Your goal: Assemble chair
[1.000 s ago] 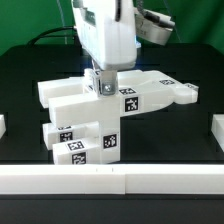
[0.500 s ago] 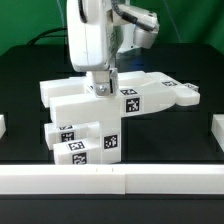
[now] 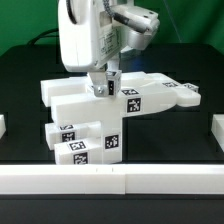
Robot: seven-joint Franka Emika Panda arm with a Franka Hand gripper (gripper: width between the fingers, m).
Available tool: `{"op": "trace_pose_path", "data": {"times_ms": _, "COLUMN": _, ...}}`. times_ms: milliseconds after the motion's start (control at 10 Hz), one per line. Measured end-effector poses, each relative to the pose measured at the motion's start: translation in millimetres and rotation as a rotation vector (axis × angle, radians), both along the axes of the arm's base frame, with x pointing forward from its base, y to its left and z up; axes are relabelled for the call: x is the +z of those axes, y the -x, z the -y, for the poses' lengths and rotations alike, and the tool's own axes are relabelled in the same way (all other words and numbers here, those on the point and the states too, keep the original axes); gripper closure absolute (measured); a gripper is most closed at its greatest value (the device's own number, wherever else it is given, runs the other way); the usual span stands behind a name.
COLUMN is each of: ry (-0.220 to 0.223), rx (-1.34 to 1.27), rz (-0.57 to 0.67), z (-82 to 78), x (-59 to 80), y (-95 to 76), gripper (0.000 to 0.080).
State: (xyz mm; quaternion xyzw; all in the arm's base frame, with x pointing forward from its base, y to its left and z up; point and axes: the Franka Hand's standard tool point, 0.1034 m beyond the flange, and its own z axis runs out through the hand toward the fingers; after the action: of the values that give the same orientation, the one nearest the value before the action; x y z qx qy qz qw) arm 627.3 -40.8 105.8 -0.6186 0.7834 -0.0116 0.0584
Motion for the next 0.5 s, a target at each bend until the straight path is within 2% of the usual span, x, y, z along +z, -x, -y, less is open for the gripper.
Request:
{"op": "trace_pose_path", "data": {"times_ms": 100, "ry": -0.001, "rx": 0.001, "rz": -0.002, "z": -0.8, "x": 0.1, "y": 0.0, "gripper": 0.0330}}
{"op": "trace_pose_path", "data": {"times_ms": 200, "ry": 0.005, "rx": 0.039, "rz": 0.003, "z": -1.3, "x": 0.2, "y": -0.4, "gripper": 0.0186}}
{"op": "trace_pose_path", "data": {"times_ms": 500, "ry": 0.034, "rx": 0.304, "rz": 0.017, "z": -0.9, "x": 0.1, "y": -0.3, "gripper": 0.0152}}
